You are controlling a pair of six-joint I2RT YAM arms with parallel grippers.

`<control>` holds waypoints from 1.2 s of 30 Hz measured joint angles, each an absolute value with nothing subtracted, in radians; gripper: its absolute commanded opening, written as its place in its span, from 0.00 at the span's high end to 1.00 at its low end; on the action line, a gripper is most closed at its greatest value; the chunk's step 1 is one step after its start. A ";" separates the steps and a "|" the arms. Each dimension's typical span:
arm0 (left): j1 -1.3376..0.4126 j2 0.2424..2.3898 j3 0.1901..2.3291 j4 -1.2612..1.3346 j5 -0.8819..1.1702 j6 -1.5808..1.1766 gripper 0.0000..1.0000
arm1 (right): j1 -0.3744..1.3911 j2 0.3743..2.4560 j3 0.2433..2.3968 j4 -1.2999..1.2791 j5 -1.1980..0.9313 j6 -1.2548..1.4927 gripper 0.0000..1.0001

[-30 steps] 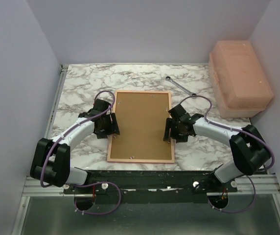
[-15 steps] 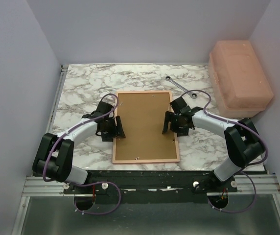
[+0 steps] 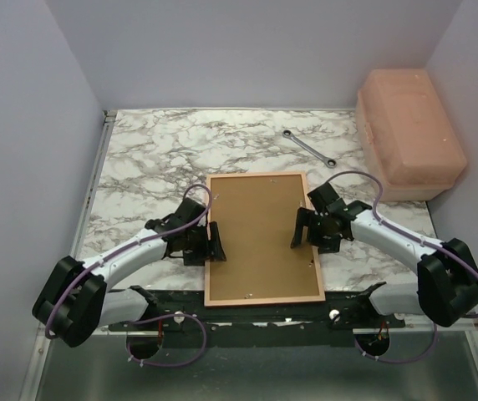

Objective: Put the photo into the frame
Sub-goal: Move the photo frame to the center of the board.

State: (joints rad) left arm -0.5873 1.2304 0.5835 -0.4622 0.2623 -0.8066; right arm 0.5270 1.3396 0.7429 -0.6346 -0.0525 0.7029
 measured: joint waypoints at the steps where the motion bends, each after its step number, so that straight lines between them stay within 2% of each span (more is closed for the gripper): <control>1: -0.592 1.206 0.569 -0.466 0.262 -0.821 0.30 | 0.529 1.324 0.735 -0.636 -0.055 0.710 0.04; 2: -0.593 1.195 0.563 -0.468 0.262 -0.831 0.28 | 0.532 1.313 0.731 -0.638 -0.057 0.717 0.01; 6: -0.598 1.165 0.576 -0.504 0.239 -0.855 0.25 | 0.537 1.317 0.737 -0.639 -0.046 0.729 0.00; 11: -0.582 1.185 0.669 -0.573 0.170 -0.851 0.25 | 0.480 1.418 0.817 -0.638 -0.020 0.705 0.00; 17: -0.476 1.253 0.707 -0.567 0.167 -0.807 0.27 | 0.384 1.572 0.961 -0.619 0.006 0.637 0.02; 26: -0.431 1.370 0.721 -0.537 0.191 -0.754 0.29 | 0.352 1.792 1.169 -0.593 0.041 0.572 0.19; 30: -0.431 1.386 0.722 -0.514 0.205 -0.746 0.30 | 0.343 1.820 1.179 -0.585 0.042 0.566 0.36; 33: -0.431 1.399 0.722 -0.500 0.215 -0.743 0.30 | 0.330 1.824 1.188 -0.575 0.042 0.561 0.41; 36: -0.431 1.410 0.726 -0.490 0.224 -0.743 0.31 | 0.314 1.832 1.194 -0.566 0.038 0.558 0.54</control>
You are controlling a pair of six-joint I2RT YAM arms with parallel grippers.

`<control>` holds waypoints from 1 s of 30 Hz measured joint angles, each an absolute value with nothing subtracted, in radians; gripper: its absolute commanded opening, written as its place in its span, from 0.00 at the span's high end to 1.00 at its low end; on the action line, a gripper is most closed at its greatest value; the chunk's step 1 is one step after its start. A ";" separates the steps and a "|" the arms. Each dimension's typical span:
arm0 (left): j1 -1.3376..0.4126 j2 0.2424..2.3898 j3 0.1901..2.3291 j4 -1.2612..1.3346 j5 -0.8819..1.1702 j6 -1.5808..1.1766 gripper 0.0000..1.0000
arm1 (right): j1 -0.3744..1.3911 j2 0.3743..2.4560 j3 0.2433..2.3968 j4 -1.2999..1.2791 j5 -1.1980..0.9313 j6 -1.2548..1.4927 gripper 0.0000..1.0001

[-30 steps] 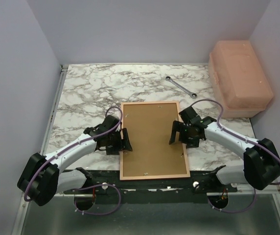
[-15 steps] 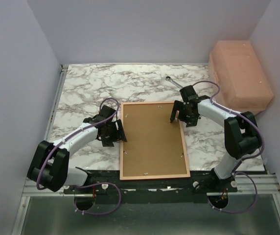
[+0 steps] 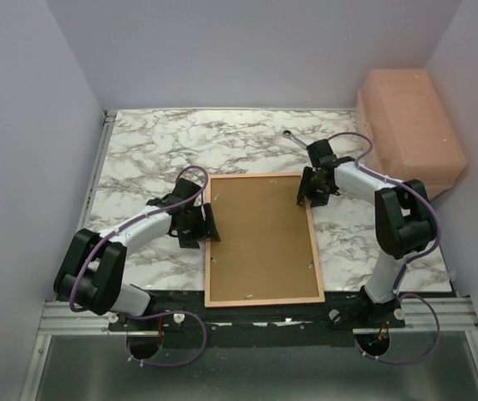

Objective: Put the photo into the frame
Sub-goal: Move the photo frame to the center of the board.

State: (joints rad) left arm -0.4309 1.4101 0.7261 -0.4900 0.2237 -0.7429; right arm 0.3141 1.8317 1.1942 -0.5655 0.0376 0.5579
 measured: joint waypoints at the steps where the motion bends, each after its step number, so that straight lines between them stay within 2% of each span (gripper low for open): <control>1: -0.431 1.413 0.727 -0.487 0.227 -0.743 0.32 | 0.312 1.833 1.197 -0.562 0.035 0.557 0.54; 2: -0.431 1.416 0.728 -0.483 0.230 -0.743 0.32 | 0.310 1.835 1.200 -0.559 0.035 0.555 0.59; 7: -0.431 1.426 0.731 -0.468 0.240 -0.742 0.32 | 0.303 1.836 1.201 -0.556 0.039 0.545 0.98; 15: -0.431 1.425 0.731 -0.469 0.240 -0.736 0.34 | 0.299 1.832 1.201 -0.560 0.042 0.497 1.00; 22: -0.447 1.410 0.713 -0.463 0.247 -0.731 0.45 | 0.299 1.804 1.164 -0.530 0.040 0.499 0.99; 27: -0.533 1.382 0.693 -0.481 0.249 -0.757 0.45 | 0.294 1.773 1.135 -0.544 0.035 0.494 0.98; 30: -0.600 1.352 0.676 -0.505 0.255 -0.782 0.35 | 0.287 1.731 1.088 -0.565 0.031 0.495 0.90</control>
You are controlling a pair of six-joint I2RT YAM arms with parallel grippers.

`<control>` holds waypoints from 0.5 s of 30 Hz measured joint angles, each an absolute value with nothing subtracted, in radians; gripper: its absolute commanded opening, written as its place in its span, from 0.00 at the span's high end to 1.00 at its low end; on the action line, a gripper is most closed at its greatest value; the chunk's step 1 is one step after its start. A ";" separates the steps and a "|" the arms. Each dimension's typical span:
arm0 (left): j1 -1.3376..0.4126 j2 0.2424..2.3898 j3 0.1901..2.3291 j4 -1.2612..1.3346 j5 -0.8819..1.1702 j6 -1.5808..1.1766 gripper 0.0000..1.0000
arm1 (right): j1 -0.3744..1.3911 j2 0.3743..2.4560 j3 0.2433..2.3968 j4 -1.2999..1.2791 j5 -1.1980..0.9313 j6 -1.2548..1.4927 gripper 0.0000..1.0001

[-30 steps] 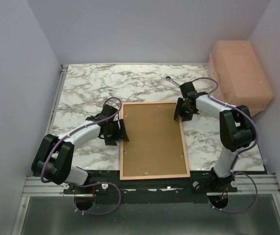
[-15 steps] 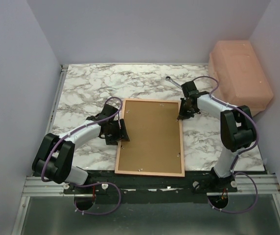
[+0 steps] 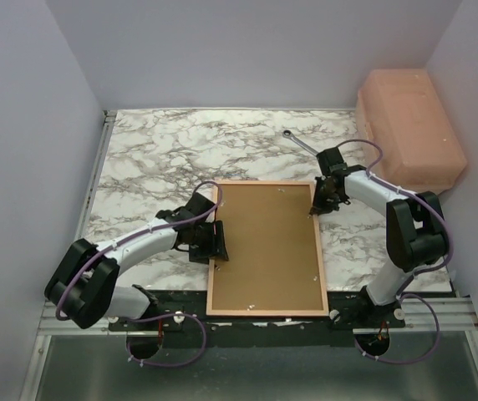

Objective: Put the photo into the frame
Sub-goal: Move the photo frame to the center of the board.

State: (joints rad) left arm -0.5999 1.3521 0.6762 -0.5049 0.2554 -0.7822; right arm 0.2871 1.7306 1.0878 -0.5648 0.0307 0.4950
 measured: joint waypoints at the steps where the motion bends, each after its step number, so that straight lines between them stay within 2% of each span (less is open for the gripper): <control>1: -0.616 1.336 0.668 -0.514 0.260 -0.792 0.31 | 0.286 1.715 1.071 -0.577 0.027 0.496 0.87; 2: -0.627 1.318 0.662 -0.524 0.263 -0.800 0.29 | 0.286 1.700 1.054 -0.587 0.021 0.501 0.74; 6: -0.636 1.248 0.669 -0.580 0.258 -0.820 0.26 | 0.287 1.677 1.032 -0.613 0.000 0.562 0.43; 8: -0.625 1.242 0.701 -0.607 0.247 -0.818 0.26 | 0.289 1.678 1.032 -0.632 -0.021 0.584 0.32; 13: -0.529 1.306 0.818 -0.645 0.234 -0.770 0.27 | 0.289 1.697 1.062 -0.674 -0.044 0.604 0.12; 15: -0.486 1.354 0.867 -0.647 0.234 -0.743 0.27 | 0.289 1.711 1.081 -0.679 -0.051 0.603 0.10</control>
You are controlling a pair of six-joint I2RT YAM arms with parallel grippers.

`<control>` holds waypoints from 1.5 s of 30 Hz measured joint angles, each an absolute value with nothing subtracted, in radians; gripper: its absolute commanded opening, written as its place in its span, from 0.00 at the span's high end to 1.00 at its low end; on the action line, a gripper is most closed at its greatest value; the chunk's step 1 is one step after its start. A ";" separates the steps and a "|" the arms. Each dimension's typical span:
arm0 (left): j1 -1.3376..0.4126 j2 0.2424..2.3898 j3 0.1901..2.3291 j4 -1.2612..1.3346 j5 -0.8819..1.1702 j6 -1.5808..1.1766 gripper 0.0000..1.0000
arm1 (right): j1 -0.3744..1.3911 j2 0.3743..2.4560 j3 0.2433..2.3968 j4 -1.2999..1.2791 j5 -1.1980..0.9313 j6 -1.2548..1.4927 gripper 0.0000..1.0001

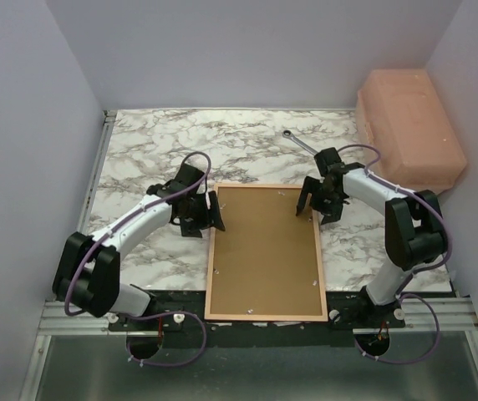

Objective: Put the photo into the frame
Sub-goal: Move the photo frame to the center of the board, then install the photo frame at the center of the board.

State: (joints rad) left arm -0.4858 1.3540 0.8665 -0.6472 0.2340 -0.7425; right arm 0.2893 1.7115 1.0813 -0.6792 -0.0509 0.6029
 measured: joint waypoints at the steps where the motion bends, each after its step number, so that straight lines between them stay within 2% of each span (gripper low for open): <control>1: -0.467 1.384 0.896 -0.650 0.233 -0.728 0.27 | 0.289 1.719 1.091 -0.682 -0.055 0.602 0.10; 8: -0.418 1.625 1.143 -0.676 0.201 -0.638 0.29 | 0.282 1.782 1.149 -0.691 -0.086 0.594 0.10; 14: -0.413 1.792 1.320 -0.706 0.150 -0.597 0.35 | 0.263 1.794 1.155 -0.700 -0.106 0.585 0.11; 21: -0.413 1.945 1.457 -0.742 0.100 -0.557 0.41 | 0.255 1.794 1.154 -0.701 -0.129 0.575 0.11; 26: -0.414 1.996 1.476 -0.766 0.077 -0.545 0.45 | 0.253 1.795 1.151 -0.700 -0.144 0.574 0.11; 36: -0.440 2.016 1.483 -0.762 0.059 -0.542 0.47 | 0.253 1.796 1.149 -0.699 -0.152 0.572 0.11; 41: -0.447 2.014 1.479 -0.758 0.041 -0.541 0.38 | 0.253 1.796 1.148 -0.699 -0.157 0.567 0.11; 45: -0.447 1.987 1.438 -0.728 0.022 -0.539 0.38 | 0.253 1.796 1.148 -0.698 -0.162 0.567 0.11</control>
State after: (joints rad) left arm -0.4473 1.9873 1.4384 -0.7284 0.0223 -0.5392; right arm 0.2531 1.7962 1.1481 -0.6983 -0.1623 0.5667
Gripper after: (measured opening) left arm 0.628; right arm 0.889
